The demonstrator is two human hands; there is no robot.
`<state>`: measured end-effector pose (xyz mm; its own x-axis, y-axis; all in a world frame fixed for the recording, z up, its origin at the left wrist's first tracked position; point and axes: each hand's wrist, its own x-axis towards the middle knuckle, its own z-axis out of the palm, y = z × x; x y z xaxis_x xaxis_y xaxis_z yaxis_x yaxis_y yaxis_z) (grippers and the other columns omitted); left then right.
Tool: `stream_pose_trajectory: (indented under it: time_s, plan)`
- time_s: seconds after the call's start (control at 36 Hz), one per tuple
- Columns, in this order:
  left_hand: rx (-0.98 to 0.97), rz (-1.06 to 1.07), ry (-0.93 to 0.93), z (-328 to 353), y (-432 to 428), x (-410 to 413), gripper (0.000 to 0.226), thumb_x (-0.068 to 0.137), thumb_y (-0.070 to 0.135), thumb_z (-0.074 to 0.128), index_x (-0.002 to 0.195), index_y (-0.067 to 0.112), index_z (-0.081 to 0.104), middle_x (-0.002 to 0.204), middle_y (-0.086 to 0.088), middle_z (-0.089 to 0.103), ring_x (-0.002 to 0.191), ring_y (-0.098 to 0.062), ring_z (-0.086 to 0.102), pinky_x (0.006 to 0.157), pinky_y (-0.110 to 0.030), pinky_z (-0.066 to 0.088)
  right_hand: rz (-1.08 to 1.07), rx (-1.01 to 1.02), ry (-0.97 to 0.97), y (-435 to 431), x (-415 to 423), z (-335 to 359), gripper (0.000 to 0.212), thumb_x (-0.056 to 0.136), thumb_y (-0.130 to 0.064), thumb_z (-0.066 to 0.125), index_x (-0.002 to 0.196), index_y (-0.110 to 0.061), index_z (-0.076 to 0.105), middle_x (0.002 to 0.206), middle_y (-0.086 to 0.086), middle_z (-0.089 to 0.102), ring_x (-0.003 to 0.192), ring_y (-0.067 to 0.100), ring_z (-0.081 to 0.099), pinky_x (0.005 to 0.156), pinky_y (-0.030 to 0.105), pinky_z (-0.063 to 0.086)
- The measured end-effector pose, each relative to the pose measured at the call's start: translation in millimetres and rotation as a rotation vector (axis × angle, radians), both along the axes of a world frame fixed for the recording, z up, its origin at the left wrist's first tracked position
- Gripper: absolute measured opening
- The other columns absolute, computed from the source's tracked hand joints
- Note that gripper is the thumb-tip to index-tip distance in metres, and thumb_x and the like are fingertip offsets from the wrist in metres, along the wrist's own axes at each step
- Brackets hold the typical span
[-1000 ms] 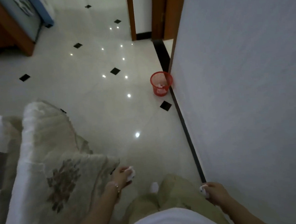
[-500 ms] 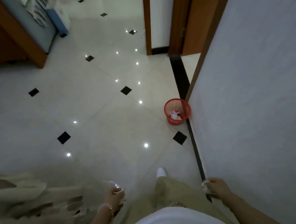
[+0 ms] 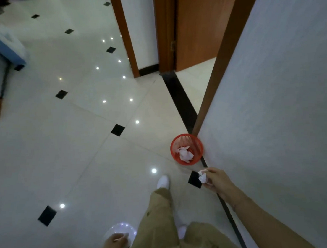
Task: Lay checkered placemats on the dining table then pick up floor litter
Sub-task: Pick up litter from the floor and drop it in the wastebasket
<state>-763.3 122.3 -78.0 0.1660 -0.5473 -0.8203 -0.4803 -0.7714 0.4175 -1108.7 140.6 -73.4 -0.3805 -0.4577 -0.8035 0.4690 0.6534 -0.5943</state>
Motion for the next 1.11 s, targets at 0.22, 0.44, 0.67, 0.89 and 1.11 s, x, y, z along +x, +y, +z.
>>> stream_pose_trajectory:
  time_s: [0.22, 0.44, 0.67, 0.89, 1.11]
  plan:
    - [0.024, -0.248, 0.118, -29.8, -166.8, -116.8, 0.008, 0.087, 0.008, 0.063, 0.082, 0.004, 0.059, 0.071, -0.013, 0.059, 0.060, -0.020, 0.051, 0.046, -0.020, 0.044, -0.158, 0.137, 0.121, -57.5, -29.2, -32.2, 0.015, 0.085, 0.000, 0.062, 0.096, 0.008, 0.069, 0.074, 0.012, 0.065, 0.059, 0.016, 0.058, 0.048, 0.020, 0.048]
    - [0.073, -0.360, 0.198, -115.7, -220.3, -244.7, 0.009, 0.088, 0.005, 0.059, 0.081, 0.009, 0.057, 0.077, -0.012, 0.059, 0.075, -0.026, 0.056, 0.078, -0.043, 0.052, -0.263, 0.204, 0.109, -106.6, -57.6, -104.1, 0.012, 0.087, -0.001, 0.062, 0.079, 0.005, 0.069, 0.068, 0.016, 0.058, 0.057, 0.021, 0.046, 0.048, 0.022, 0.041]
    - [0.211, -0.255, 0.196, -223.7, -240.2, -305.8, 0.024, 0.092, 0.012, 0.054, 0.112, -0.002, 0.056, 0.109, -0.024, 0.060, 0.093, -0.031, 0.057, 0.070, -0.037, 0.053, -0.387, 0.267, -0.013, -142.0, -84.4, -202.0, 0.011, 0.087, -0.001, 0.062, 0.097, 0.000, 0.067, 0.082, 0.011, 0.067, 0.071, 0.019, 0.060, 0.042, 0.013, 0.050]
    - [0.333, -0.292, 0.346, -253.6, -261.5, -333.1, 0.043, 0.095, 0.015, 0.051, 0.136, 0.008, 0.043, 0.137, -0.018, 0.050, 0.120, -0.034, 0.051, 0.088, -0.040, 0.043, -0.398, 0.177, -0.129, -157.7, -96.9, -247.8, 0.020, 0.091, -0.015, 0.061, 0.106, -0.023, 0.051, 0.085, -0.002, 0.064, 0.079, 0.012, 0.063, 0.076, 0.029, 0.050]
    - [0.147, -0.414, 0.185, -239.4, -259.3, -310.6, 0.031, 0.093, 0.008, 0.051, 0.122, 0.000, 0.053, 0.103, -0.015, 0.060, 0.091, -0.027, 0.055, 0.072, -0.032, 0.048, -0.270, 0.303, -0.082, -133.7, -90.4, -222.1, 0.011, 0.091, -0.010, 0.055, 0.082, -0.009, 0.061, 0.077, 0.010, 0.065, 0.069, 0.019, 0.061, 0.060, 0.024, 0.049]
